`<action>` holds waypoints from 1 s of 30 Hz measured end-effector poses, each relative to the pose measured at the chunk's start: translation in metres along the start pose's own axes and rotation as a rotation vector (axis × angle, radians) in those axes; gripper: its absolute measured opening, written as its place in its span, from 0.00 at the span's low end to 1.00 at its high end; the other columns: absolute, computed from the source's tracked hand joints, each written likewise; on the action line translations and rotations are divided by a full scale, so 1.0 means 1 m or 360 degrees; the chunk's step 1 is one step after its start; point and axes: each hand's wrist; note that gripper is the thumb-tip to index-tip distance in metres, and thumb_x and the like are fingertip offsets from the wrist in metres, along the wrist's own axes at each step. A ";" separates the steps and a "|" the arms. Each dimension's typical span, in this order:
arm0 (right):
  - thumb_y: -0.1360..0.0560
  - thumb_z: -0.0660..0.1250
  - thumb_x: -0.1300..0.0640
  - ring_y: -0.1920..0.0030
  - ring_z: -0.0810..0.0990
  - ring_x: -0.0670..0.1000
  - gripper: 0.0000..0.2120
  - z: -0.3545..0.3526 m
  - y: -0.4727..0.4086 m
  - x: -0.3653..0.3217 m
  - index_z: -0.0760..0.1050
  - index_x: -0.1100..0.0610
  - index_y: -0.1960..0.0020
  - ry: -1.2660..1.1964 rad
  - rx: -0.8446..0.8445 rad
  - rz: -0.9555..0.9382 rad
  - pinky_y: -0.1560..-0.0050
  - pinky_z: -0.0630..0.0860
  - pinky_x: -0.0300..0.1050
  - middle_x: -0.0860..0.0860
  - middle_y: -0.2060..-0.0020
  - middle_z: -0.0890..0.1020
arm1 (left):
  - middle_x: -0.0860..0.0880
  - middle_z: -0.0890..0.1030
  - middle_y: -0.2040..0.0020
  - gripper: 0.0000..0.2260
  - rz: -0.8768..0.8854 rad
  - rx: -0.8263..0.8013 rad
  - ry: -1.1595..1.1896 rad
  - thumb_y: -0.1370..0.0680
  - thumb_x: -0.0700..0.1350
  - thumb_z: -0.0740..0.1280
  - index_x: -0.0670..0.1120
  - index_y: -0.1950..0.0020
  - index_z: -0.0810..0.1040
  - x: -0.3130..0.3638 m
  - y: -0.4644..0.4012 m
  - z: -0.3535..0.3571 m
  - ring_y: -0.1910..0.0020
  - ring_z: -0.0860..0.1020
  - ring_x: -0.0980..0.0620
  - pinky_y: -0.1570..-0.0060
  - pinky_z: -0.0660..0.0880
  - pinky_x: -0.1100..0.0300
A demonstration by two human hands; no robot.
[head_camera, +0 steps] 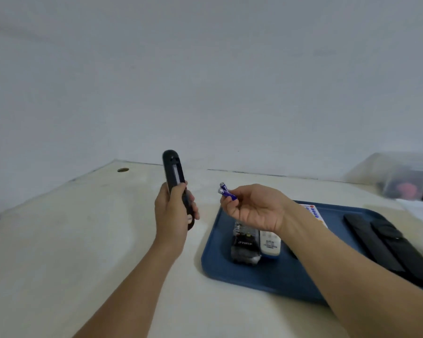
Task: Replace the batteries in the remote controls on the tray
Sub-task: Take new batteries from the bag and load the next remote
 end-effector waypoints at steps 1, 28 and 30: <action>0.18 0.55 0.67 0.65 0.72 0.49 0.09 -0.005 0.006 -0.004 0.73 0.68 0.48 0.0018 -0.0004 -0.0023 0.74 0.74 0.35 0.59 0.62 0.74 | 0.44 0.73 0.66 0.04 -0.0092 -0.0066 0.0026 0.18 0.42 0.63 0.42 0.49 0.75 0.000 0.004 0.014 0.74 0.71 0.48 0.74 0.70 0.56; 0.24 0.71 0.64 0.73 0.72 0.45 0.03 -0.108 0.121 -0.068 0.81 0.60 0.57 0.1201 0.0567 -0.1432 0.71 0.70 0.34 0.53 0.69 0.82 | 0.43 0.80 0.61 0.09 -0.0588 -0.0874 0.0052 0.19 0.44 0.69 0.41 0.44 0.76 -0.031 0.072 0.171 0.70 0.75 0.49 0.71 0.74 0.57; 0.24 0.71 0.64 0.73 0.73 0.46 0.02 -0.111 0.119 -0.066 0.81 0.61 0.56 0.1271 0.0560 -0.1439 0.71 0.70 0.35 0.54 0.69 0.82 | 0.44 0.81 0.60 0.09 -0.0393 -0.0736 -0.0023 0.21 0.40 0.72 0.41 0.43 0.76 -0.036 0.072 0.173 0.68 0.78 0.51 0.68 0.75 0.56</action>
Point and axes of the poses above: each hand's wrist, its own y-axis away from the middle knuckle, its own z-axis out of the palm, x = y × z
